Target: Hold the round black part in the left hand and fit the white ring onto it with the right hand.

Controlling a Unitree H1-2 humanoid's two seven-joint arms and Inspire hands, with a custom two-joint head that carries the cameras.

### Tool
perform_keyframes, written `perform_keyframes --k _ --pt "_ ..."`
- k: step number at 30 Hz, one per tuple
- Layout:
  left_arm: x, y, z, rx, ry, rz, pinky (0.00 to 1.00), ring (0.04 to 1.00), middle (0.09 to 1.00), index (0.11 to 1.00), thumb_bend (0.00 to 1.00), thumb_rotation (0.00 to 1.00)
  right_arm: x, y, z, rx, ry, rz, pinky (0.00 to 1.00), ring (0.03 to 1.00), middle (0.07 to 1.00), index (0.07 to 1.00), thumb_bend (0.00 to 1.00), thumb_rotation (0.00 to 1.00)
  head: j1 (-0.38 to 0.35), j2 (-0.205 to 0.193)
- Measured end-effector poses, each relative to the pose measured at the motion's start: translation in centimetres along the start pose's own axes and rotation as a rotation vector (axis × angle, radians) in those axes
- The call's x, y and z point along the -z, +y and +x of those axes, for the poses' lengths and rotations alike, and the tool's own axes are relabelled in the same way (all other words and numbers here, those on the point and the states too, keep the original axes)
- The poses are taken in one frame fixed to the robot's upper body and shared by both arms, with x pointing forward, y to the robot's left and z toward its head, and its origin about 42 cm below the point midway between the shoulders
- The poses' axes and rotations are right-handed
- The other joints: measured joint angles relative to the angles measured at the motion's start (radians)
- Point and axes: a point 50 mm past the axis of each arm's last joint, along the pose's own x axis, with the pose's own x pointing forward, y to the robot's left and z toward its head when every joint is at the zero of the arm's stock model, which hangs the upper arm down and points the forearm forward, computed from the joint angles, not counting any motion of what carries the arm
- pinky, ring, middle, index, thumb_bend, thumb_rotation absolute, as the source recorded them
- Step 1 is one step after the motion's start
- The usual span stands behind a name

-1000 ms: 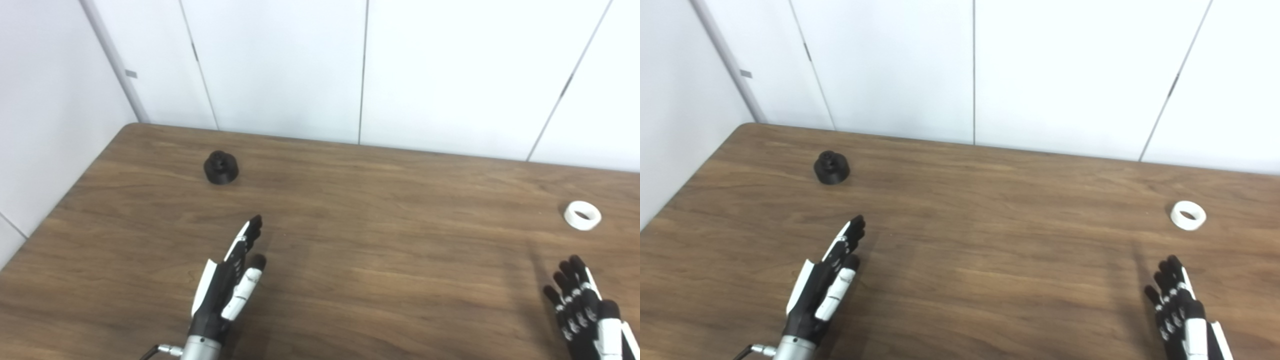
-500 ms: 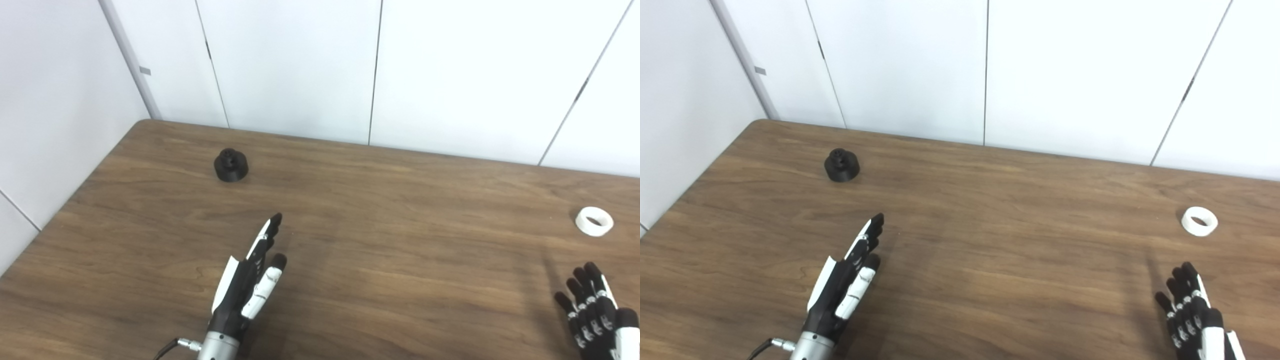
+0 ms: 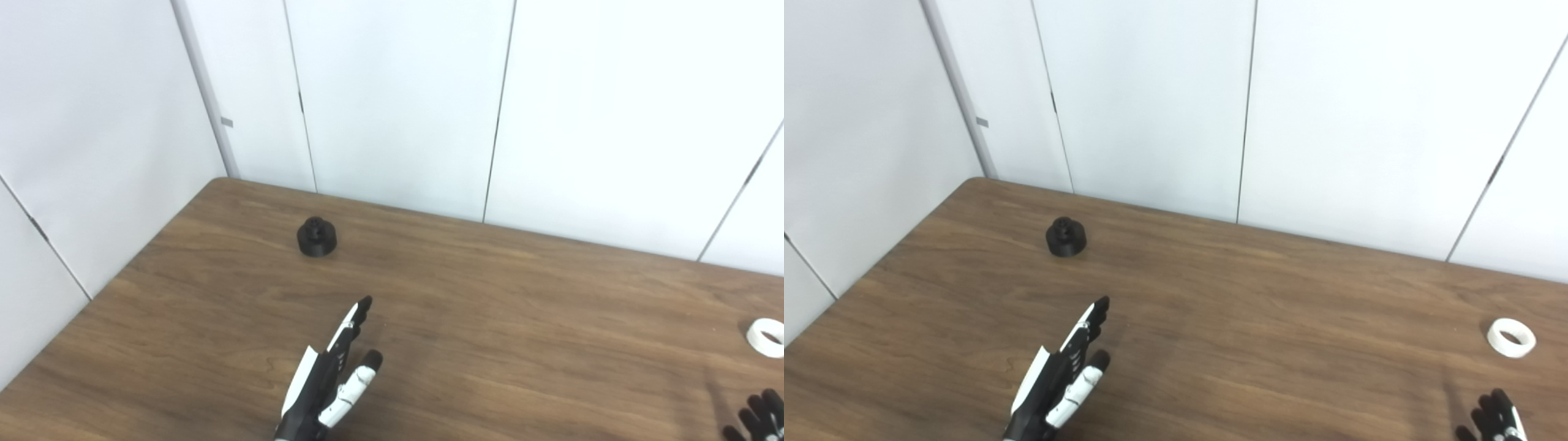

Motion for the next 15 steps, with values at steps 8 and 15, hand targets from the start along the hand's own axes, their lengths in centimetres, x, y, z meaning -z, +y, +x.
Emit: perform_keyframes --k 8,15 --pt "-0.2 0.4 0.1 -0.042 0.023 0.045 0.96 0.964 0.966 0.959 0.62 0.4 0.0 -0.3 0.4 -0.002 -0.008 -0.013 1.0 1.0 1.0 1.0 0.62 0.99 -0.041 -0.008" --pt "-0.3 1.3 0.3 -0.105 0.087 0.102 0.95 0.951 0.949 0.955 0.7 0.33 0.1 -0.2 0.4 -0.001 -0.024 -0.015 1.0 1.0 1.0 1.0 0.6 0.99 -0.057 -0.008"
